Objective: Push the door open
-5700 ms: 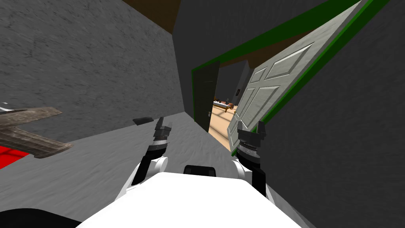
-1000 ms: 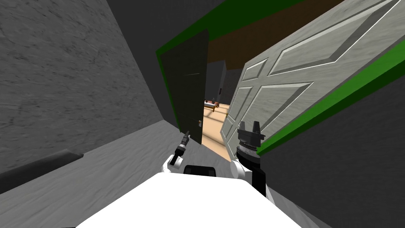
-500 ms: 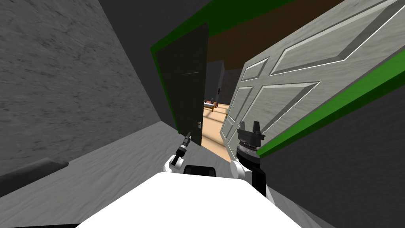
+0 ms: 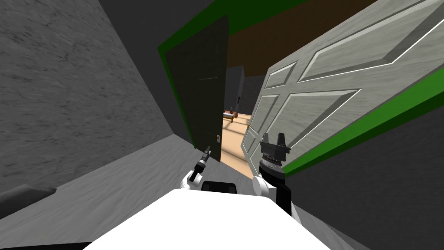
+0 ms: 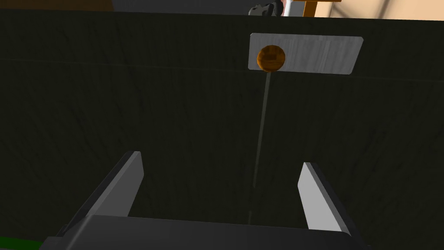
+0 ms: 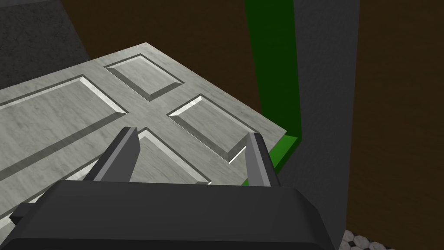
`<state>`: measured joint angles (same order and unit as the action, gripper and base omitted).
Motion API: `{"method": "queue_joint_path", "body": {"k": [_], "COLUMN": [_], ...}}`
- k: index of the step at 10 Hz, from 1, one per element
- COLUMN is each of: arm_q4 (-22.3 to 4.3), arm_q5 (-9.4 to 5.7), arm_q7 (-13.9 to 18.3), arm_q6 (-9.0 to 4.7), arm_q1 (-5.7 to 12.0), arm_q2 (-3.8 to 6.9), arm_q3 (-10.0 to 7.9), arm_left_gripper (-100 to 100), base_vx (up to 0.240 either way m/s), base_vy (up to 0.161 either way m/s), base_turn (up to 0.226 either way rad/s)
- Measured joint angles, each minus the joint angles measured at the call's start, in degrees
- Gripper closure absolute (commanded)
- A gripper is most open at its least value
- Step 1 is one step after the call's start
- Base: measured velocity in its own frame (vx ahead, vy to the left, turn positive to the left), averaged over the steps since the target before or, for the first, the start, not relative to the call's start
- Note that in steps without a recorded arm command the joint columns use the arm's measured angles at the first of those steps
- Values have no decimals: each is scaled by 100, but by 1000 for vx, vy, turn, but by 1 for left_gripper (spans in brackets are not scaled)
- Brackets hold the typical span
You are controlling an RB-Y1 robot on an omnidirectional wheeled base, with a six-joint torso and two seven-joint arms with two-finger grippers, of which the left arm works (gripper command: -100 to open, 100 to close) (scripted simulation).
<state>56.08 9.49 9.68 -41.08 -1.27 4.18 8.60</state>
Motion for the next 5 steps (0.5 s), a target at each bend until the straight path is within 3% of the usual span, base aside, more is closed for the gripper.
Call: {"method": "queue_joint_path", "body": {"k": [5], "arm_q4": [-597], "arm_q5": [86], "arm_q7": [51], "arm_q6": [-165], "arm_q1": [242], "arm_q2": [-84], "arm_q3": [64], "arm_left_gripper": [-100], "base_vx": [101], "base_vy": [54], "base_turn": [-61]}}
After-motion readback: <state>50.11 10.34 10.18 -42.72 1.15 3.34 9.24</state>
